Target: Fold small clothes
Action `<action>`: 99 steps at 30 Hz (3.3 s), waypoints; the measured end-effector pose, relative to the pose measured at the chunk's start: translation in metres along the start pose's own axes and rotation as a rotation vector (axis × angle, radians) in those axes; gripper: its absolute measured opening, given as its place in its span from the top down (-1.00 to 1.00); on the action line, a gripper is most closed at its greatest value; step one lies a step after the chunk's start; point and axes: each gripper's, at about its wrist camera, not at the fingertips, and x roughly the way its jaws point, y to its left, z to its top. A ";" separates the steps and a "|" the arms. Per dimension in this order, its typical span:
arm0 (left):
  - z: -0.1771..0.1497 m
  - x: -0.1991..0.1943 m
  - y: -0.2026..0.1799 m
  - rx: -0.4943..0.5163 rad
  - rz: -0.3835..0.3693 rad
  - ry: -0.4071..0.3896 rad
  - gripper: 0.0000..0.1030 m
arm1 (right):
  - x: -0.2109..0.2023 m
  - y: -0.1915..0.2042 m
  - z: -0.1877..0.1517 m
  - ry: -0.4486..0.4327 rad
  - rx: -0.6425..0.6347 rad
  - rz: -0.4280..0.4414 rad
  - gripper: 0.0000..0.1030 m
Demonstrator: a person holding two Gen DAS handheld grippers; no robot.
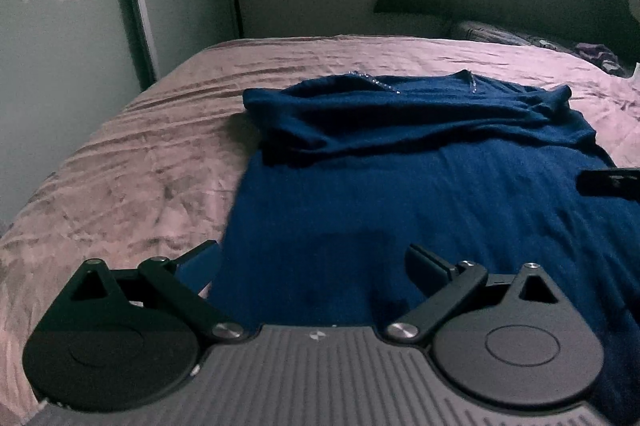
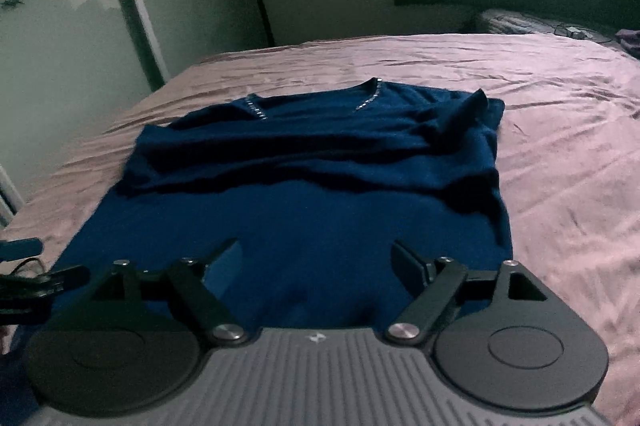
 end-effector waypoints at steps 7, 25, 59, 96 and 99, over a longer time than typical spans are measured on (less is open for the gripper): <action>-0.006 -0.004 -0.007 0.006 0.006 0.012 -0.94 | -0.027 0.013 -0.019 -0.007 -0.013 0.023 -0.62; -0.025 -0.002 -0.011 0.018 0.027 0.042 -0.99 | -0.029 0.018 -0.050 0.034 0.026 0.036 -0.88; -0.041 0.000 -0.005 -0.048 0.000 -0.004 -1.00 | -0.020 0.035 -0.067 0.014 -0.089 -0.025 -1.00; -0.080 -0.061 0.098 -0.163 -0.362 0.084 -0.94 | -0.129 -0.067 -0.102 0.086 0.204 0.202 -1.00; -0.083 -0.058 0.108 -0.239 -0.412 0.124 -0.91 | -0.136 -0.072 -0.111 0.094 0.231 0.278 -1.00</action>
